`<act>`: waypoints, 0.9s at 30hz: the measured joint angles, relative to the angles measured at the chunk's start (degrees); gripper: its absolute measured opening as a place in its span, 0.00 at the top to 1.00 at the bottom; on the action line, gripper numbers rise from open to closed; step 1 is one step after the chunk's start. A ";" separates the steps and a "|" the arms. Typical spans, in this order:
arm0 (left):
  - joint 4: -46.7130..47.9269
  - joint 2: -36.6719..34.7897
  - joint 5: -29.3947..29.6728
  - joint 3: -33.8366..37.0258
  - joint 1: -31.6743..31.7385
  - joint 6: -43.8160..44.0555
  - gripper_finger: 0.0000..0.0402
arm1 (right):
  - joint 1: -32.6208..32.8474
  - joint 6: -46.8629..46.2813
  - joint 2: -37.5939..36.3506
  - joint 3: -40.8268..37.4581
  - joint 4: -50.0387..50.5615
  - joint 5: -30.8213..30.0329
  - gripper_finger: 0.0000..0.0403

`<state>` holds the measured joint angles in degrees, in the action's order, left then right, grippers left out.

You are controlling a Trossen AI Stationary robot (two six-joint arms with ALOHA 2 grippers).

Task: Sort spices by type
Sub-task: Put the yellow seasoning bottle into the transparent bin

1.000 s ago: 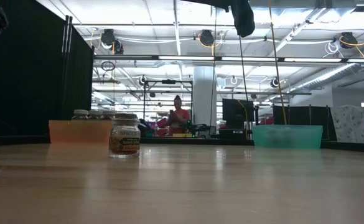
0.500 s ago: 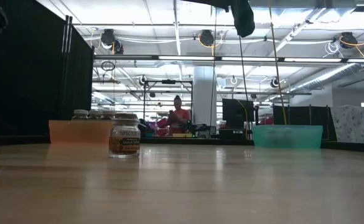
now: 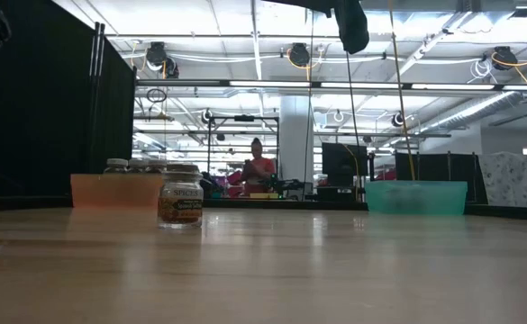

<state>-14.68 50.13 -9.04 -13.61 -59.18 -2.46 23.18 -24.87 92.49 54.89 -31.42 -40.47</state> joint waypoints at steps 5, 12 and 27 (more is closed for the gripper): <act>-0.06 -0.02 0.93 -0.01 -0.06 -0.65 0.35 | 0.00 0.01 0.00 0.00 0.00 0.01 1.00; -0.77 -0.07 0.92 0.02 0.48 -1.40 0.35 | 0.00 0.02 0.00 0.00 0.00 0.03 1.00; -1.34 -0.03 0.99 0.13 0.57 -0.05 0.35 | 0.00 0.10 0.00 0.00 0.01 0.03 1.00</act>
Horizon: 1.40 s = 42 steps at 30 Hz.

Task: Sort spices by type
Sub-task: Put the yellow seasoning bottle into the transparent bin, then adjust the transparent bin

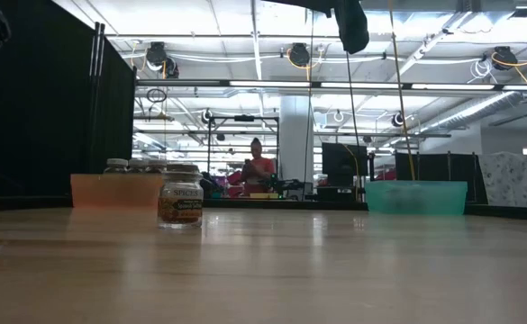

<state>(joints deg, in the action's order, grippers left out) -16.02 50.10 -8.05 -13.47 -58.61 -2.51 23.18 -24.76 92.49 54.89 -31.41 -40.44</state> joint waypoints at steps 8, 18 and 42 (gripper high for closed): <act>-2.50 -0.97 3.14 0.10 0.24 -0.36 0.35 | 0.00 -0.05 0.00 0.00 0.00 -0.01 1.00; -3.88 -1.17 6.11 -0.02 0.17 0.20 0.35 | 0.01 0.10 0.00 0.00 0.54 -0.01 1.00; -0.90 -1.11 5.95 -0.13 0.15 6.31 0.19 | 0.00 0.01 0.00 0.00 1.72 -0.01 1.00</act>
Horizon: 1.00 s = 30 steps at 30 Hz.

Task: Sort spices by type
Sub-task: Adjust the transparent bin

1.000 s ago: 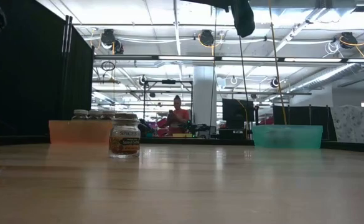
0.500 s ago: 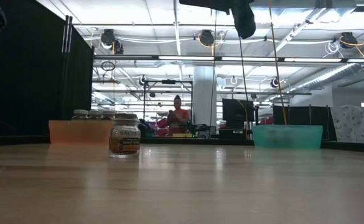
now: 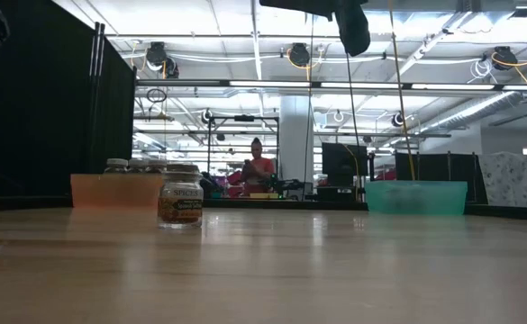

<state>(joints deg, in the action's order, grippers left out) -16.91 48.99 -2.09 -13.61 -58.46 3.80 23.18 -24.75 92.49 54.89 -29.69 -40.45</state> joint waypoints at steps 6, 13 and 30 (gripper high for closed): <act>-2.07 -1.80 0.27 -2.14 0.00 0.00 0.19 | 0.01 -0.06 0.00 0.00 -0.02 0.00 1.00; -1.77 -3.43 16.08 -8.39 0.02 1.72 0.19 | 0.01 0.60 0.00 0.00 0.19 0.00 1.00; 44.65 14.87 17.56 -29.58 7.19 37.87 0.63 | 0.07 3.15 0.00 0.00 3.02 0.28 1.00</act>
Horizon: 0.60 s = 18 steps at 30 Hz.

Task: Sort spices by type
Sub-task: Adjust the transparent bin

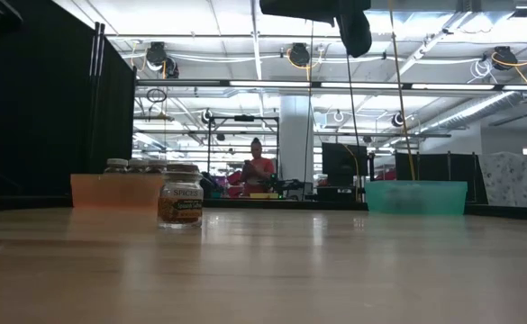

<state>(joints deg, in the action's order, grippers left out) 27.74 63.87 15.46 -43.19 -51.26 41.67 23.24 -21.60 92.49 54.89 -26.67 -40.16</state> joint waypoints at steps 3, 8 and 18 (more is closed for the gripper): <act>5.46 4.29 -1.78 -3.66 1.77 1.80 0.76 | -0.02 0.47 -0.26 0.00 0.05 0.00 1.00; 6.87 12.84 -10.51 -6.29 4.18 0.27 0.97 | -0.01 2.71 -0.51 0.00 0.06 0.00 1.00; 6.92 20.68 -15.74 -7.73 4.39 -0.05 0.98 | 0.04 3.92 -0.66 0.00 0.97 0.00 1.00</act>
<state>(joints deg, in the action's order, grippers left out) 34.66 84.55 -0.28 -50.92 -46.87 41.62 23.29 -17.68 91.83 54.89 -25.70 -40.16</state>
